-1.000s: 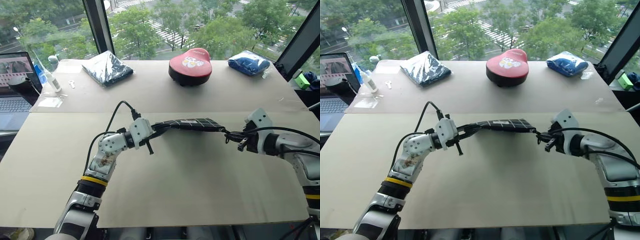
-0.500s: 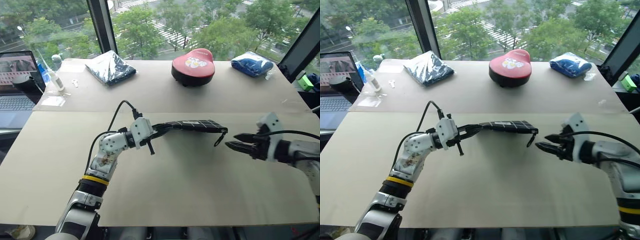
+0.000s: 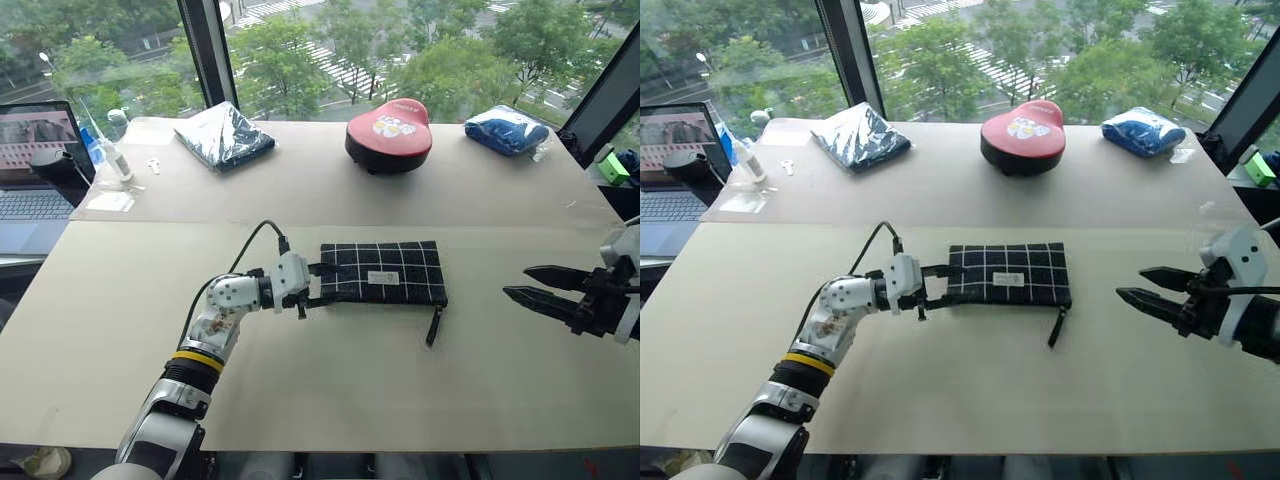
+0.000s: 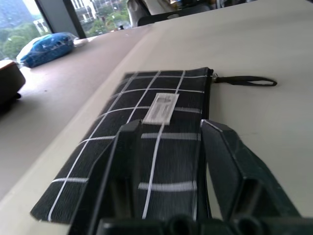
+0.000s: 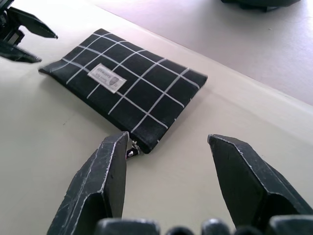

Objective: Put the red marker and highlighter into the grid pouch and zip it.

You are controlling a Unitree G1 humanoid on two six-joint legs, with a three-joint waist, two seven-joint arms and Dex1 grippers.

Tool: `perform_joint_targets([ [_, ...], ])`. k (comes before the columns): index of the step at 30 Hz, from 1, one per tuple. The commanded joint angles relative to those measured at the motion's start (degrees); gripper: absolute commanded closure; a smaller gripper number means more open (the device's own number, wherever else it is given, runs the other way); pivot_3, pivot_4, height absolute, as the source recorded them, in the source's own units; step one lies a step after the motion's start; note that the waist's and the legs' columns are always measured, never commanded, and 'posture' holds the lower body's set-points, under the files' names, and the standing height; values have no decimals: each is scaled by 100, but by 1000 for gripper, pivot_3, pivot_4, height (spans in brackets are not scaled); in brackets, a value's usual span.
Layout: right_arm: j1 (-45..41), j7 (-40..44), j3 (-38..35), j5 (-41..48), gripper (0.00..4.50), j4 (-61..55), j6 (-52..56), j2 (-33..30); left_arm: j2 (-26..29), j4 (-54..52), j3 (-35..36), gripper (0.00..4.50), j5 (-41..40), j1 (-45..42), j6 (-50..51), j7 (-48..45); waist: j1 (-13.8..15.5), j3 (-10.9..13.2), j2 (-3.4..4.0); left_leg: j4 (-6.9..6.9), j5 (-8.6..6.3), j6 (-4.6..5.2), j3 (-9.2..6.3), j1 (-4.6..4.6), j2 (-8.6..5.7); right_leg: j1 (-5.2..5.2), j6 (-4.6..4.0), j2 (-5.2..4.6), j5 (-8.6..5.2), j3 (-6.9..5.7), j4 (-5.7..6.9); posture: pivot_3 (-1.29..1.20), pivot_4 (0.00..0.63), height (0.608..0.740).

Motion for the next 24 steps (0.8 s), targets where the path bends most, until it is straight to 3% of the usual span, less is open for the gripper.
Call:
perform_joint_targets([
  [1,-84,-106,-2,126,1582,-188,-44,-7,242,-980,247,762,-1053,63,1406,-418,-3,0,0,0,0,0,0,0,0,-1,0,-1,0,1,1,0,150,740],
  [3,-123,-92,53,138,1582,-111,-74,-20,526,-1309,469,197,-1517,112,2092,-608,-14,0,0,1,0,0,-1,-2,2,-4,0,-1,0,1,3,0,150,740],
  [8,-305,-60,345,-10,1582,190,-271,-29,1150,-1684,1227,197,-2335,264,3468,-350,-70,0,2,1,0,-1,-2,4,6,-4,0,9,-2,2,4,0,150,740],
  [14,-609,-138,834,-243,1582,857,-728,243,1934,-2698,2542,197,-3094,1111,5234,925,-147,1,0,0,1,-3,-6,3,4,-3,2,11,-3,1,4,0,150,740],
  [24,-1287,-87,1479,-591,1582,1835,-1170,428,1896,-3473,3375,197,-3195,2142,5333,1793,-100,3,3,-2,9,-19,-7,10,1,-1,0,6,-3,5,6,0,150,740],
])
